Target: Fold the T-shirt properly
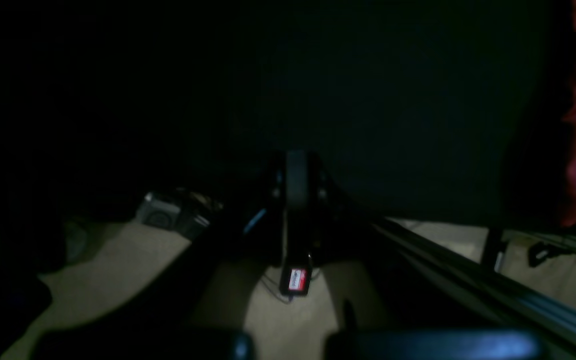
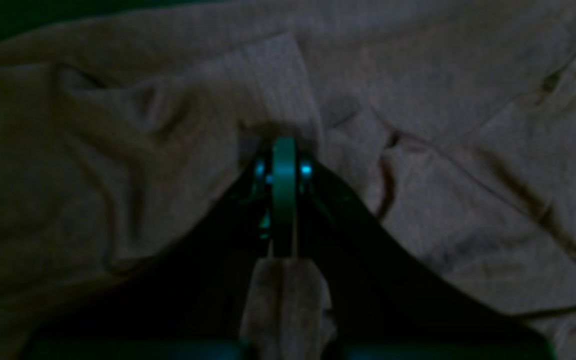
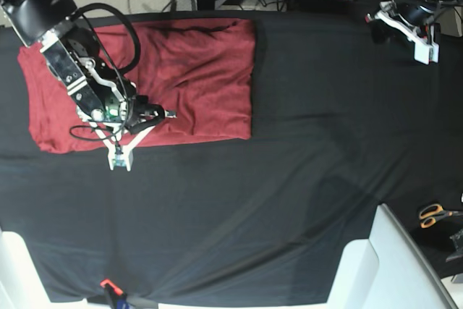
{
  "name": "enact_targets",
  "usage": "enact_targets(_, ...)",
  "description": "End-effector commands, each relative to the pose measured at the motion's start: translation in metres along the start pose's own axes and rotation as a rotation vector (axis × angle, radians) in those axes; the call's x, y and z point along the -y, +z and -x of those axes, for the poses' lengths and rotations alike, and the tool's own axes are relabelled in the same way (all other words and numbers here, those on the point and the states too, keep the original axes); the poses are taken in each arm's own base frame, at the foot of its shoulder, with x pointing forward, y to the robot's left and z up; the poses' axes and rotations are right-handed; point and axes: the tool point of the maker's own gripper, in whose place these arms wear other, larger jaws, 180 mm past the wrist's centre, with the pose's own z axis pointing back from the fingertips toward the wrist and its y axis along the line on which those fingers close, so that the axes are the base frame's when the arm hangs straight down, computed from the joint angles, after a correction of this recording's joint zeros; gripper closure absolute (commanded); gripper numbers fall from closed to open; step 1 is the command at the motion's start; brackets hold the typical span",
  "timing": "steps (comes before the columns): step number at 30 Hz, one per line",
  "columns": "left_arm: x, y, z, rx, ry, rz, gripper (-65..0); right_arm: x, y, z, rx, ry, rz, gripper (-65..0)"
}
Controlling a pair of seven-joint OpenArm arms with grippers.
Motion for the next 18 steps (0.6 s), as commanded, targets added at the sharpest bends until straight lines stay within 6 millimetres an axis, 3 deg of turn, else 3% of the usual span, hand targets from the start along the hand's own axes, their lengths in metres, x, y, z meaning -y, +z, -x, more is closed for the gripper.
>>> enact_targets(1, -0.001, 0.004, -0.008, 0.028, -0.008, 0.003, 0.0, 0.005, 0.003, -0.021, 0.049, 0.006, 0.006, -0.2)
enact_targets(5, -0.001, 0.004, -0.008, 0.029, -0.009, 0.003, 0.0, 0.009, 0.003, -0.039, 0.125, 0.011, 0.015, -0.2)
enact_targets(7, -0.001, 0.003, -0.011, 0.035, -0.011, 0.004, 0.0, 0.016, 0.013, -0.045, 0.167, 0.025, 0.014, -0.2)
enact_targets(11, 0.0, 0.001, -0.016, 0.046, -0.01, 0.008, 0.0, 0.0, 0.039, -0.031, 0.201, 0.016, -0.062, -0.2)
enact_targets(18, 0.005, -0.004, -0.026, 0.068, -0.011, 0.023, 0.0, -0.034, 0.06, 0.028, 0.14, -0.031, -0.167, -0.2)
